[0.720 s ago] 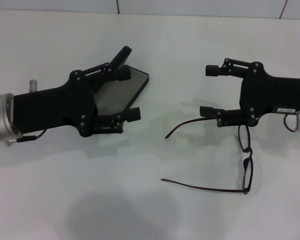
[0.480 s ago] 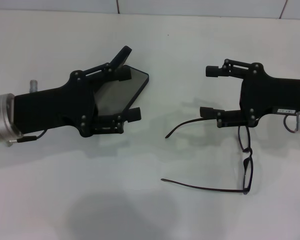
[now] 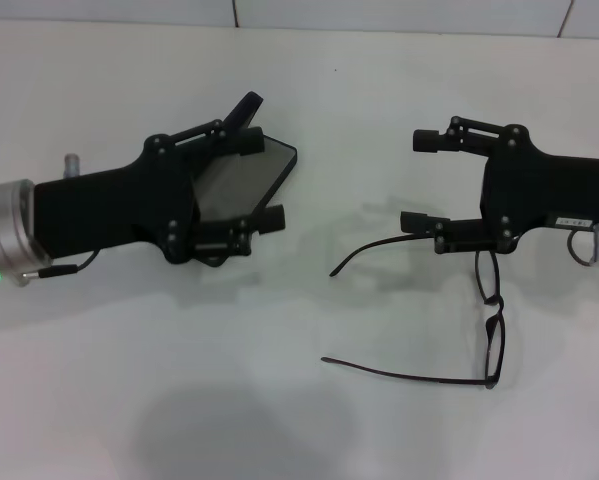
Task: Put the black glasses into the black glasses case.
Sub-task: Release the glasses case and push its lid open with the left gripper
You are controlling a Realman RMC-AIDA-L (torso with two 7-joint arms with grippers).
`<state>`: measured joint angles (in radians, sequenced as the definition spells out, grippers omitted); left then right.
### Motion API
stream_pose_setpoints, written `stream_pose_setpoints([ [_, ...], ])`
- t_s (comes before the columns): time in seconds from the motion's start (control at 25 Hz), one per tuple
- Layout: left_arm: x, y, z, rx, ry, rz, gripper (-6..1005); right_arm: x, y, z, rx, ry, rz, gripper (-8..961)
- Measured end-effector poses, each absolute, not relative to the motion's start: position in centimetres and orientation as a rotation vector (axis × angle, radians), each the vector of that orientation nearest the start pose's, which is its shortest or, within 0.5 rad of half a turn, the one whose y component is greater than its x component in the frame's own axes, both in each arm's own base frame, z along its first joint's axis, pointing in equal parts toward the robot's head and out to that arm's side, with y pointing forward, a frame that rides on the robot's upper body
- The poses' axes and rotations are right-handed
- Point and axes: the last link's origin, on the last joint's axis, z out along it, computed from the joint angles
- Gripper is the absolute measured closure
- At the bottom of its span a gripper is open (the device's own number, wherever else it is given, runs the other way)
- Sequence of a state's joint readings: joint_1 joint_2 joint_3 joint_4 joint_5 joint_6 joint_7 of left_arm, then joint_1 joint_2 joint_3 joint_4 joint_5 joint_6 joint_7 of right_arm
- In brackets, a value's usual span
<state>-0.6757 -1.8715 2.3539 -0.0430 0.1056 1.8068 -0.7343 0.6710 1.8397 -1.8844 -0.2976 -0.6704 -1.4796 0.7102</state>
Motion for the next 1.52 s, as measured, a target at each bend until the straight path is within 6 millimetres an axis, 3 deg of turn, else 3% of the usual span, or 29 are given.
stream_pose_setpoints([
  [0.2,-25.1,32.0,1.5,-2.648,-0.248,-1.143,125,21.6,34.6,-0.8,-2.721,-0.141,0.945,126],
  [0.4,-25.3,35.2,3.1,-2.626,-0.514,-1.045,126,21.7,34.5,-0.8,-2.721,-0.138,0.945,129],
  [0.76,-25.6,39.6,3.5,-2.627,-0.884,-0.624,127,22.0,34.3,-0.9,-2.716,-0.136,0.941,133],
  [1.08,-25.2,40.7,3.2,-2.536,-0.893,-0.409,152,22.3,34.1,-0.9,-2.71,-0.138,0.932,138],
  [1.52,-24.8,40.5,2.0,-2.565,-0.902,-0.345,335,22.5,34.2,-0.7,-2.699,-0.179,0.916,143],
])
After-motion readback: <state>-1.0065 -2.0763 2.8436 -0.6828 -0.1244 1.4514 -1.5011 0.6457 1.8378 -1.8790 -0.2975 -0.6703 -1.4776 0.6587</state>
